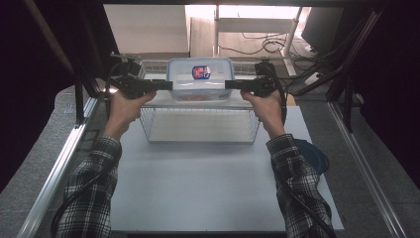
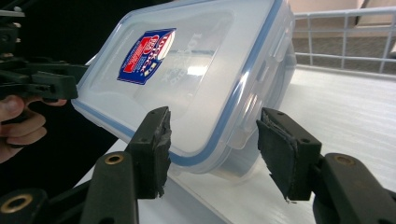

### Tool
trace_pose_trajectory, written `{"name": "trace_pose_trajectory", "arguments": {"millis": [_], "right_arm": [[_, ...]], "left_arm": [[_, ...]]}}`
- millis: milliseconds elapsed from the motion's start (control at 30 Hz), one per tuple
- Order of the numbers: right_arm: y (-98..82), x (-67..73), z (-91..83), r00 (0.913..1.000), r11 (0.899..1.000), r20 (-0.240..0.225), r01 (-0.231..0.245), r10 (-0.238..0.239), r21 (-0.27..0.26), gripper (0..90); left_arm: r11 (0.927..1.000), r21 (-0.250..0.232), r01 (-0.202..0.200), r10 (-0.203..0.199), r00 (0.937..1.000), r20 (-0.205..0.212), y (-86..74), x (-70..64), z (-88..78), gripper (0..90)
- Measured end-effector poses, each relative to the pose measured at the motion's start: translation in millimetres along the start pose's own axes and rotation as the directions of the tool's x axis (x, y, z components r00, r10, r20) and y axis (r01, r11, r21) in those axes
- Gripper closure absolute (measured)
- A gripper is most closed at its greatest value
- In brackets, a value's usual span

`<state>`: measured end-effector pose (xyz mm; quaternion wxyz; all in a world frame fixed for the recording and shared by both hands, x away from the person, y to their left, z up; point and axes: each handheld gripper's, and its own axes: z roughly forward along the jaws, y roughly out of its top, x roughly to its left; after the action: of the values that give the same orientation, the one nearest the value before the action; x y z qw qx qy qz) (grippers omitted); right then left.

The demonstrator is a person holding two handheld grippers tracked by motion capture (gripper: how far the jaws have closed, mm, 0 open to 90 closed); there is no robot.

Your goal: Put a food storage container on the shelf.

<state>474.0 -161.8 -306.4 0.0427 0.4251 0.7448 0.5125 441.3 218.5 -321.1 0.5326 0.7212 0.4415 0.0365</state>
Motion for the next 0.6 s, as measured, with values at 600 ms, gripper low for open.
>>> {"name": "trace_pose_trajectory", "arguments": {"millis": [600], "right_arm": [[-0.9,10.6,-5.0,0.9974,0.998,0.046,0.057,-0.056,-0.015,49.7]], "left_arm": [[0.9995,-0.027,0.018,-0.019,0.9998,-0.005,0.3,-0.6,0.2,53.7]]}}
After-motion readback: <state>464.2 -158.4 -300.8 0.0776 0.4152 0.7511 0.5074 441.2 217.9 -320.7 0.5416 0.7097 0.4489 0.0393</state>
